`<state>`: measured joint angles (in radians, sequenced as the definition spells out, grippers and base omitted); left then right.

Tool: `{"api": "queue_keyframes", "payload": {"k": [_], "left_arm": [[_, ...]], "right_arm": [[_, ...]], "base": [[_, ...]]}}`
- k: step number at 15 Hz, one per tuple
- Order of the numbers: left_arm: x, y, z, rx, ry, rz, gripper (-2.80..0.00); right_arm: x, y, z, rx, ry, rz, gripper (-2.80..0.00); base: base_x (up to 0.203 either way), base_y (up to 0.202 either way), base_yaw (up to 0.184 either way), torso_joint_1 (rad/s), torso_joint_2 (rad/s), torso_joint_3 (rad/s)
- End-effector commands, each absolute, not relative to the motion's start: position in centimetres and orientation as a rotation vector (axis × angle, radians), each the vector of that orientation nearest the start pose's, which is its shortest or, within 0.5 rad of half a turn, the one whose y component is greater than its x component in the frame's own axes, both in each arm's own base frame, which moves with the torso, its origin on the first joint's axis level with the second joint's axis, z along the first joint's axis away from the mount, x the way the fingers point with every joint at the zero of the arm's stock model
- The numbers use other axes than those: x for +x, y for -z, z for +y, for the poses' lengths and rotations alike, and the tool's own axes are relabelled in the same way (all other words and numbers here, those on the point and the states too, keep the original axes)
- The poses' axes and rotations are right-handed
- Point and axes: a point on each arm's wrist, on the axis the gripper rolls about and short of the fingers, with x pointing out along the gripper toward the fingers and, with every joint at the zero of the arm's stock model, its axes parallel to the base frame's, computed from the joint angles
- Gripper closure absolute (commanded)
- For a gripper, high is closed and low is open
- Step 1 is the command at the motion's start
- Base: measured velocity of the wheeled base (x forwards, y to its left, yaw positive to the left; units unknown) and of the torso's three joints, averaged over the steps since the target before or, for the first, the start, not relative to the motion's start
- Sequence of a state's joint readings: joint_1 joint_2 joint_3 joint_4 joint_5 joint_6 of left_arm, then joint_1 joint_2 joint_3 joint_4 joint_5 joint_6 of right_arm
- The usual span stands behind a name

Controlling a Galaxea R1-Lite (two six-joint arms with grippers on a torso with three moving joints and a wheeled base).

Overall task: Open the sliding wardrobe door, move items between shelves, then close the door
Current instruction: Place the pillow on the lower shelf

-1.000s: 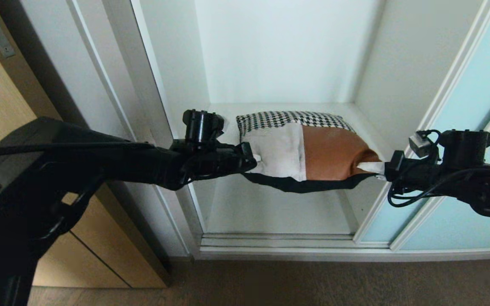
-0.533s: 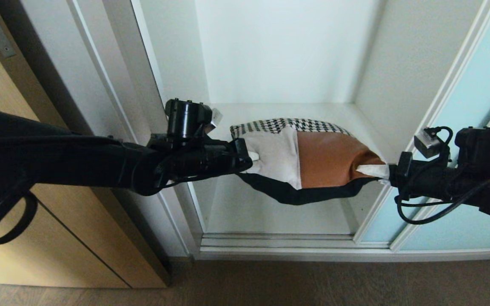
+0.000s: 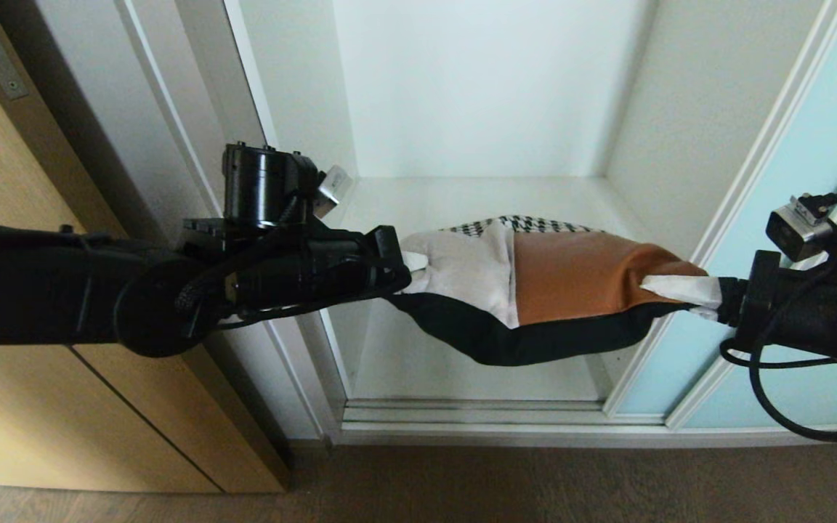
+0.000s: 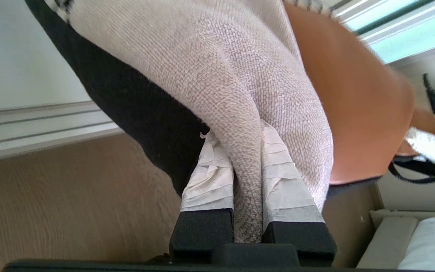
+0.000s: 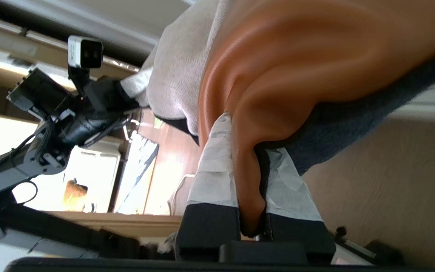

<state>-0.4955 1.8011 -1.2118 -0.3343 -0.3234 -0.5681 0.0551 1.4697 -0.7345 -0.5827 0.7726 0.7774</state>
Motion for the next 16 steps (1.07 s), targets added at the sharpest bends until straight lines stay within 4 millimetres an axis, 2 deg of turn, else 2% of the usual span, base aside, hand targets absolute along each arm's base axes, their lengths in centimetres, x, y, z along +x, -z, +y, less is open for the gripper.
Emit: {"api": "queue_keyframes", "payload": {"k": [1, 4, 5, 11, 14, 16], "left_arm": [[28.4, -25.1, -16.2, -0.519, 0.731, 0.441, 0.00], [26.0, -24.7, -15.2, -0.515, 0.731, 0.467, 0.00], [25.4, -24.5, -14.9, -0.512, 0.732, 0.474, 0.00], [22.2, -24.3, -14.1, -0.503, 0.764, 0.486, 0.00], [21.8, -23.8, -14.2, -0.502, 0.766, 0.506, 0.00], [21.5, -23.6, -14.3, -0.500, 0.772, 0.511, 0.00]], "right_arm": [[21.3, -24.4, 2.9, 0.764, -0.763, 0.404, 0.00], [18.1, -25.4, 3.5, 0.759, -0.809, 0.414, 0.00], [17.4, -25.2, 3.6, 0.770, -0.808, 0.440, 0.00], [16.3, -24.4, 3.6, 0.788, -0.790, 0.483, 0.00], [15.9, -24.1, 3.5, 0.792, -0.787, 0.495, 0.00], [16.4, -23.5, 3.6, 0.803, -0.775, 0.524, 0.00]], "base": [[0.000, 0.000, 0.000, 0.000, 0.00, 0.000], [0.000, 0.000, 0.000, 0.000, 0.00, 0.000], [0.000, 0.000, 0.000, 0.000, 0.00, 0.000], [0.000, 0.000, 0.000, 0.000, 0.00, 0.000], [0.000, 0.000, 0.000, 0.000, 0.00, 0.000], [0.000, 0.000, 0.000, 0.000, 0.00, 0.000]]}}
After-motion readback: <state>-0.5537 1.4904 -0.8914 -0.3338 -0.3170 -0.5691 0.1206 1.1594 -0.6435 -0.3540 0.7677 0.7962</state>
